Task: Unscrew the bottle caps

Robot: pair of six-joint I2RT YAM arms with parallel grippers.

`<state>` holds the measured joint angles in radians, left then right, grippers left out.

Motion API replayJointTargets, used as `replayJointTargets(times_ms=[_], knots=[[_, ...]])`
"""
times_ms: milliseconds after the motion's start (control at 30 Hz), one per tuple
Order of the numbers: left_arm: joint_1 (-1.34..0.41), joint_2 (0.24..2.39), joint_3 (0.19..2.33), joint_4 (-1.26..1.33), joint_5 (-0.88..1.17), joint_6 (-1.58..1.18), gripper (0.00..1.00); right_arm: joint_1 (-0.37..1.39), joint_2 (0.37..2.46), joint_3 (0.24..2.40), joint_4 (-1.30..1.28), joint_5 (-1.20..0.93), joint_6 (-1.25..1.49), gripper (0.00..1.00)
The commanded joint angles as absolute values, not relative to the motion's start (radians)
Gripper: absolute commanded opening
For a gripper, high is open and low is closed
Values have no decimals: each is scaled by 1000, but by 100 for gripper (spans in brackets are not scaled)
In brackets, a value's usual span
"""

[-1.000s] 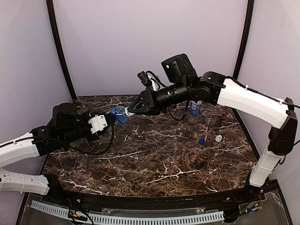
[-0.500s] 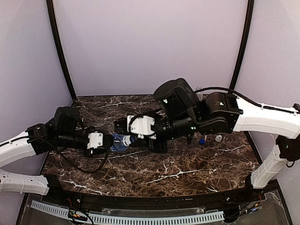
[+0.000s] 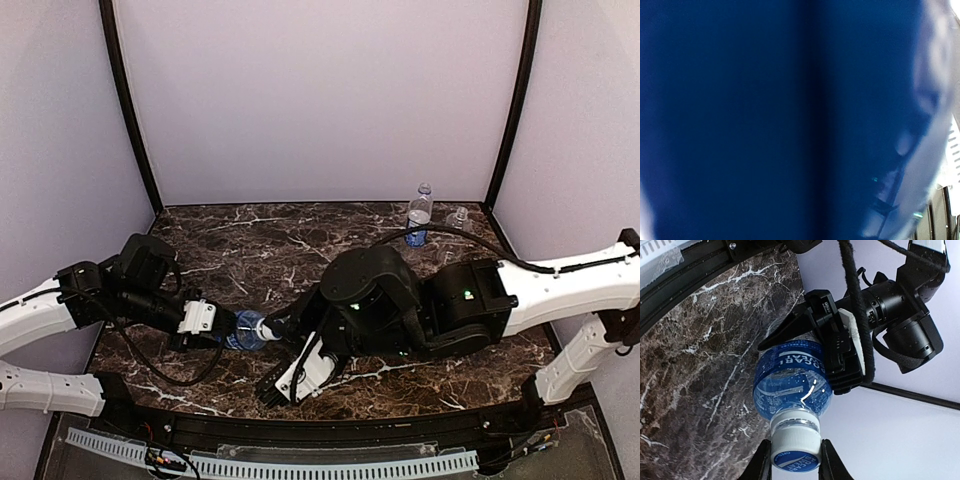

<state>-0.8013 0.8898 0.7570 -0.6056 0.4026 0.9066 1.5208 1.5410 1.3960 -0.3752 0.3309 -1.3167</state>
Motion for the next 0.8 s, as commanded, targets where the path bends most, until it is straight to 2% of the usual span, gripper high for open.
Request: replayJointTargets(times_ms=[0, 200, 300, 433, 533, 633, 767], knots=[[-801, 873, 754, -660, 423, 942, 22, 1539, 1466, 1372, -266, 471, -1516, 0], [-801, 856, 731, -639, 399, 938, 22, 1542, 1418, 1366, -266, 472, -1461, 0], [-801, 843, 710, -618, 385, 912, 22, 1528, 1396, 1365, -252, 472, -1333, 0], [-799, 804, 664, -503, 331, 817, 22, 1351, 1416, 1456, -312, 544, -767, 0], [-784, 763, 619, -383, 281, 727, 22, 1142, 1474, 1546, -600, 481, -264, 0], [-750, 713, 587, -295, 265, 598, 23, 994, 1524, 1548, -740, 343, 36, 0], [-683, 636, 508, -197, 262, 424, 23, 851, 1586, 1468, -784, 168, 266, 0]])
